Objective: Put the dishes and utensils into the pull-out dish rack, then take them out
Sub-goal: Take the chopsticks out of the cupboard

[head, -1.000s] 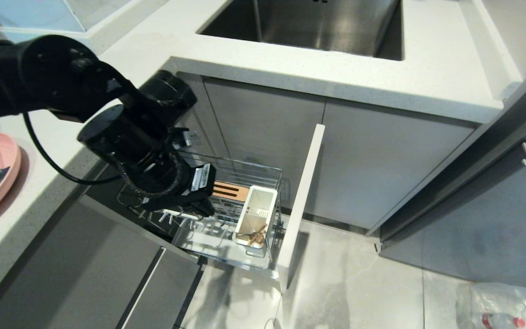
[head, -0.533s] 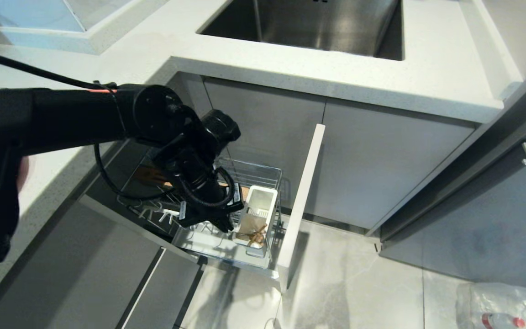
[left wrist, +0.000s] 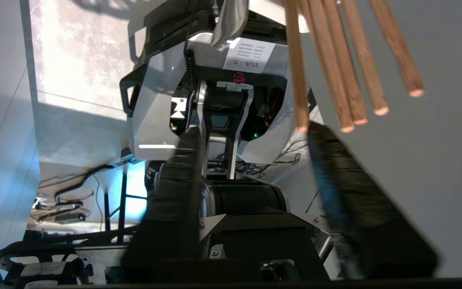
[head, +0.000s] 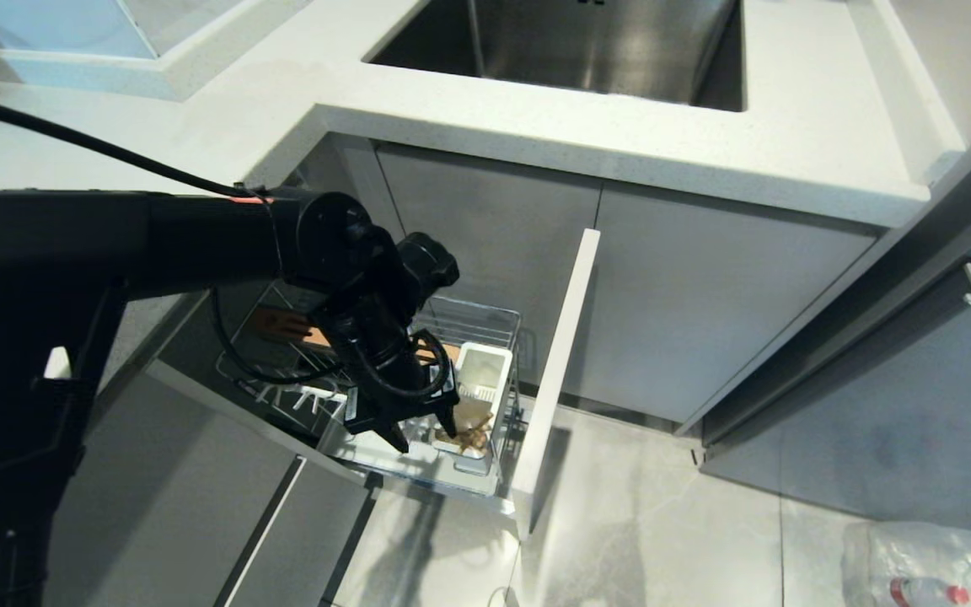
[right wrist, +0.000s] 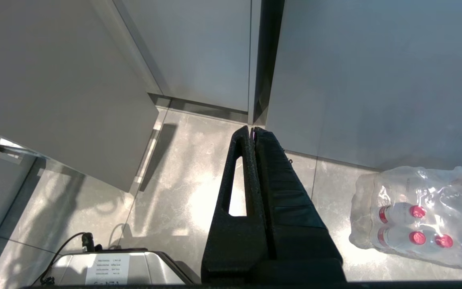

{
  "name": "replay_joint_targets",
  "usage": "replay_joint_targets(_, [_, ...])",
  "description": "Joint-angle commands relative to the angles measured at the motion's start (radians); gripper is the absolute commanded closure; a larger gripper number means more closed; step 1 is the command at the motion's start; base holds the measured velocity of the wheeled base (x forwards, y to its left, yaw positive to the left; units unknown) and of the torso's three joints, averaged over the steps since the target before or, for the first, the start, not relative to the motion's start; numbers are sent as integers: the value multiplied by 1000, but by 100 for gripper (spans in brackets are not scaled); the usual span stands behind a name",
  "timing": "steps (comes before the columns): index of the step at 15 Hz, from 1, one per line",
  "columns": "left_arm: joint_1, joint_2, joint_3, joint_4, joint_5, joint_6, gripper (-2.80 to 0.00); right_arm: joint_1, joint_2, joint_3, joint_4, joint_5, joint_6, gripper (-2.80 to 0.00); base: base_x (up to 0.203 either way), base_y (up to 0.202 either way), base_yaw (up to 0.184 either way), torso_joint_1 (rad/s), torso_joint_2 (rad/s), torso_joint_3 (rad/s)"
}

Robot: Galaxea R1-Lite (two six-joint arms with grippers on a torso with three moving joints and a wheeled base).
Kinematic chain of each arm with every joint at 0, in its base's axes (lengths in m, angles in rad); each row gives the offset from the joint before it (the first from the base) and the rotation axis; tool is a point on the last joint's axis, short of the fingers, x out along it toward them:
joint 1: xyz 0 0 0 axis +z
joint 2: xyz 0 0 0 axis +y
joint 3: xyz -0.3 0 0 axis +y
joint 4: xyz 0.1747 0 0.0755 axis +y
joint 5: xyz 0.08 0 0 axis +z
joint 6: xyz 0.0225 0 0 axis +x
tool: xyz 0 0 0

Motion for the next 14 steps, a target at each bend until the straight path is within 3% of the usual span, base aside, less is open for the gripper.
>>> replay_joint_targets(1, [-1,17,0,6,-1,-5,-280,0,0,0,-1,0,0,0,0,0,0,0,0,0])
replay_joint_targets(4, [-3,47,-7,6,-7,-13,-280,0,0,0,-1,0,0,0,0,0,0,0,0,0])
replay_joint_targets(7, [-12,58,-22,6,-105,-43,-280,0,0,0,0,-1,0,0,0,0,0,0,0,0])
replay_joint_targets(14, [-38,84,-22,6,-100,-78,-280,0,0,0,1,0,0,0,0,0,0,0,0,0])
